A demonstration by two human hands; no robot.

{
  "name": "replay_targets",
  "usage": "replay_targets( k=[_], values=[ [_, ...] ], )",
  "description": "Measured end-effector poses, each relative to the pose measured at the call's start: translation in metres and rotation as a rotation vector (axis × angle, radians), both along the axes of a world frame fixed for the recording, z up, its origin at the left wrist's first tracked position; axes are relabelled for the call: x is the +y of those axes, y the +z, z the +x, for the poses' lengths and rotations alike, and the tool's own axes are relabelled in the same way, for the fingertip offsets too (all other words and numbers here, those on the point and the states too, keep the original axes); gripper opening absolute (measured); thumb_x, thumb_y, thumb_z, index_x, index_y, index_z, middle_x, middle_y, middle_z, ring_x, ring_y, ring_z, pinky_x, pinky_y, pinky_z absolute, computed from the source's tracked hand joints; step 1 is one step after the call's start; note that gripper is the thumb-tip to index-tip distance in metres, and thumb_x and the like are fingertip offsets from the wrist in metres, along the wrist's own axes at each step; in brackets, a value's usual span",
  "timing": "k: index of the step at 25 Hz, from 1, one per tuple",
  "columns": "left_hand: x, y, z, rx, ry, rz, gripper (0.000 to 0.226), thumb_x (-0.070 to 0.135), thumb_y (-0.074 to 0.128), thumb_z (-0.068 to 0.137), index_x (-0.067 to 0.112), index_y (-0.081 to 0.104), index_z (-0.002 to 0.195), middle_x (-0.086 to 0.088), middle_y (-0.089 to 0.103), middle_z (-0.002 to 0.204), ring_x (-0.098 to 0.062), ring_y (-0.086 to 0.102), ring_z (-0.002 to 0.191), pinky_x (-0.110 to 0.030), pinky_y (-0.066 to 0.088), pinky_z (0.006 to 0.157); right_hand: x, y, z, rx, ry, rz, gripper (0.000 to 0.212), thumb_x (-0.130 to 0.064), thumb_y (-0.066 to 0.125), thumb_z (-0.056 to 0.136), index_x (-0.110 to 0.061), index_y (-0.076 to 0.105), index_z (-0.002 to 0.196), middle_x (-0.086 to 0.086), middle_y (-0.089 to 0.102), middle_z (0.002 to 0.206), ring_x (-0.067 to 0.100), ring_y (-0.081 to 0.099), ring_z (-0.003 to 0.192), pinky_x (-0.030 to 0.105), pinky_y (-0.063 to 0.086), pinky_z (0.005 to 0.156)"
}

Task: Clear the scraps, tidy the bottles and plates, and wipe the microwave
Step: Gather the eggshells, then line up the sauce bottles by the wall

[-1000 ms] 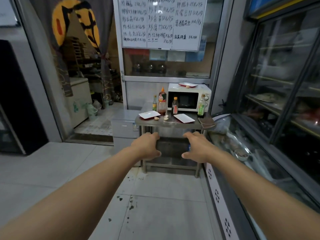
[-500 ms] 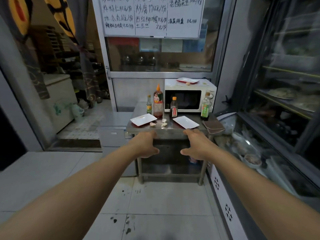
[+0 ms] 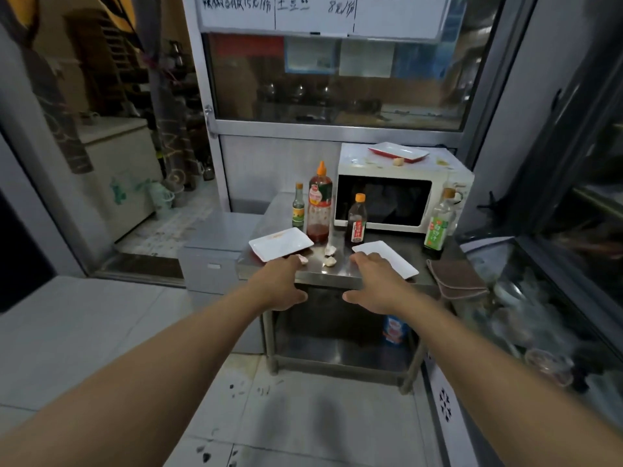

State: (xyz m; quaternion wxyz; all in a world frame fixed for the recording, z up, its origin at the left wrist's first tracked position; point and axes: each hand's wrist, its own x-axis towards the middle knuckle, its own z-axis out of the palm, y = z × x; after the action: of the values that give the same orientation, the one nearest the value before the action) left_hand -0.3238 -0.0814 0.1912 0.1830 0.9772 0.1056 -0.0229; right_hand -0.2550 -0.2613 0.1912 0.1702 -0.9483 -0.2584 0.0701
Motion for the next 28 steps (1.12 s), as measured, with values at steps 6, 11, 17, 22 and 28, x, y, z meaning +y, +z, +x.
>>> replay_targets(
  k=[6,11,17,22,28],
  values=[
    [0.044,-0.032,0.09,0.017,0.005,-0.021,0.06,0.03,0.07,0.081,0.015,0.043,0.133,-0.007,0.053,0.129,-0.022,0.051,0.114,-0.026,0.04,0.084,0.026,-0.027,0.089,0.024,-0.014,0.006,0.068,-0.036,0.07,0.079,-0.018,0.036,0.135,0.008,0.042,0.133,0.025,0.041,0.121,0.036,0.041,0.097],
    [0.088,-0.069,0.173,0.086,-0.011,-0.022,0.06,0.032,0.069,0.081,0.019,0.041,0.133,-0.007,0.053,0.13,-0.022,0.051,0.114,-0.027,0.04,0.085,0.056,-0.053,0.163,0.058,-0.056,0.005,0.064,-0.036,0.071,0.076,-0.018,0.042,0.13,0.006,0.047,0.128,0.024,0.045,0.115,0.035,0.043,0.092],
    [0.121,-0.113,0.243,0.147,-0.028,-0.013,0.058,0.031,0.068,0.08,0.018,0.042,0.13,-0.008,0.054,0.127,-0.025,0.051,0.114,-0.035,0.045,0.093,0.083,-0.101,0.222,0.094,-0.073,0.04,0.06,-0.035,0.069,0.077,-0.016,0.042,0.127,0.007,0.049,0.124,0.025,0.048,0.111,0.029,0.037,0.08],
    [0.127,-0.153,0.282,0.157,-0.007,-0.043,0.059,0.03,0.069,0.078,0.016,0.044,0.129,-0.008,0.053,0.125,-0.025,0.051,0.112,-0.039,0.046,0.094,0.1,-0.15,0.262,0.094,-0.07,0.039,0.063,-0.037,0.07,0.075,-0.016,0.044,0.128,0.01,0.045,0.132,0.029,0.049,0.114,0.033,0.04,0.09],
    [0.125,-0.192,0.313,0.122,0.034,-0.073,0.059,0.034,0.074,0.077,0.016,0.048,0.126,-0.007,0.055,0.12,-0.024,0.054,0.106,-0.039,0.05,0.09,0.117,-0.192,0.3,0.065,-0.065,0.014,0.053,-0.036,0.071,0.075,-0.012,0.051,0.118,0.01,0.055,0.121,0.026,0.053,0.105,0.029,0.039,0.079]
  ],
)
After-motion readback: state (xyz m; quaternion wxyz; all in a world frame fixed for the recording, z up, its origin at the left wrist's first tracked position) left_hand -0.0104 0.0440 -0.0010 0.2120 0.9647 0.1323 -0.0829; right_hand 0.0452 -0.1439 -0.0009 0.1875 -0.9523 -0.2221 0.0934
